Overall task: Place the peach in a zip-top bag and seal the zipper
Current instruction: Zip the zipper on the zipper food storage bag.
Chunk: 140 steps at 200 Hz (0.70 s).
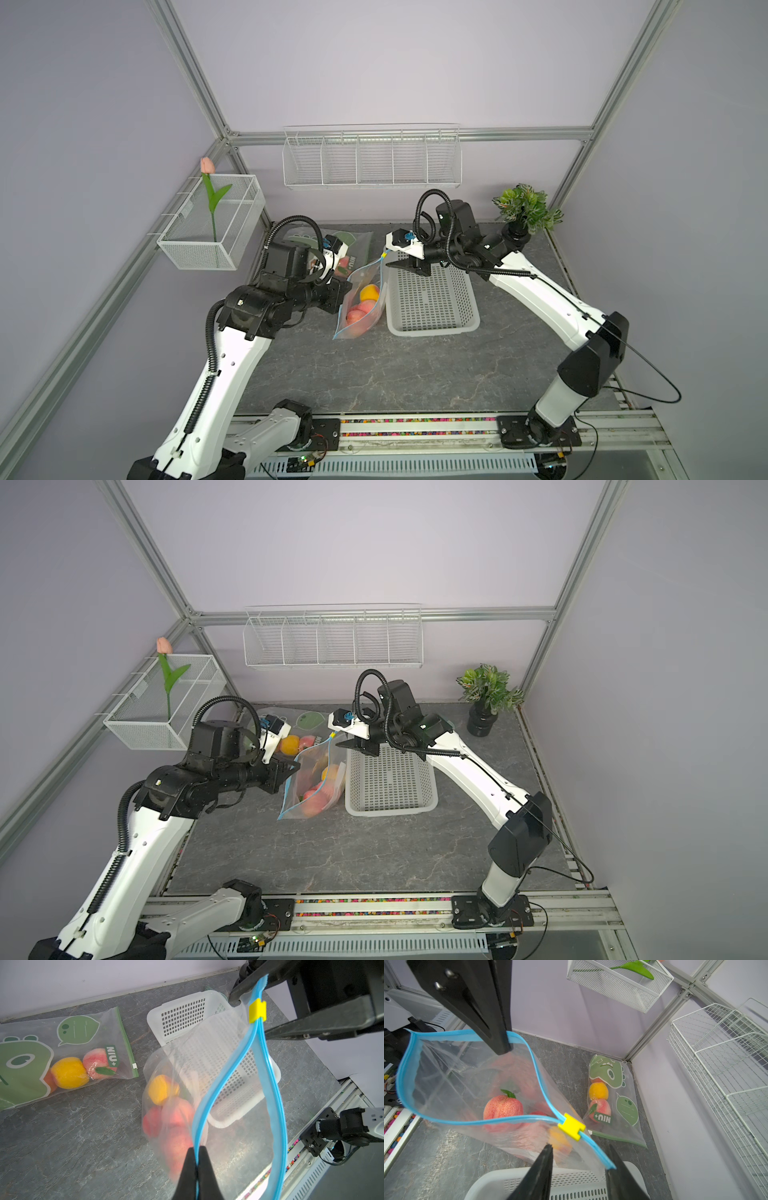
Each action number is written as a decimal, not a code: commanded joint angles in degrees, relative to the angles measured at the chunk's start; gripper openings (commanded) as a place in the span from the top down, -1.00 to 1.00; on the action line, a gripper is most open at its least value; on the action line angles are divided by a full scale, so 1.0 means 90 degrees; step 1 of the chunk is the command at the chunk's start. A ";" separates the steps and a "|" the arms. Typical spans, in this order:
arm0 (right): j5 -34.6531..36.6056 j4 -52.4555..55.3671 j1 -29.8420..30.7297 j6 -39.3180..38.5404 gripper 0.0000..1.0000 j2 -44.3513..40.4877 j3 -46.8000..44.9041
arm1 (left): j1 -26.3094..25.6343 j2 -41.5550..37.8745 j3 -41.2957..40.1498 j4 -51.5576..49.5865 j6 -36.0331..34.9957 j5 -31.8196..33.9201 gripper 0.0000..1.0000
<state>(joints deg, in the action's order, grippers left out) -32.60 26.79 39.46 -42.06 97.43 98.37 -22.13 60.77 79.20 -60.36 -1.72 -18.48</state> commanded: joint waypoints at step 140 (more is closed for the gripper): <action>-0.0415 0.0687 0.0026 -0.0395 0.87 0.0136 0.0411 | 0.0022 0.0017 0.0082 0.0107 0.0062 0.0104 1.00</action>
<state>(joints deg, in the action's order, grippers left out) -34.20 29.91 39.46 -43.55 97.47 99.81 -22.13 60.97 79.20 -60.23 -1.08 -18.06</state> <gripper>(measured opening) 0.100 0.046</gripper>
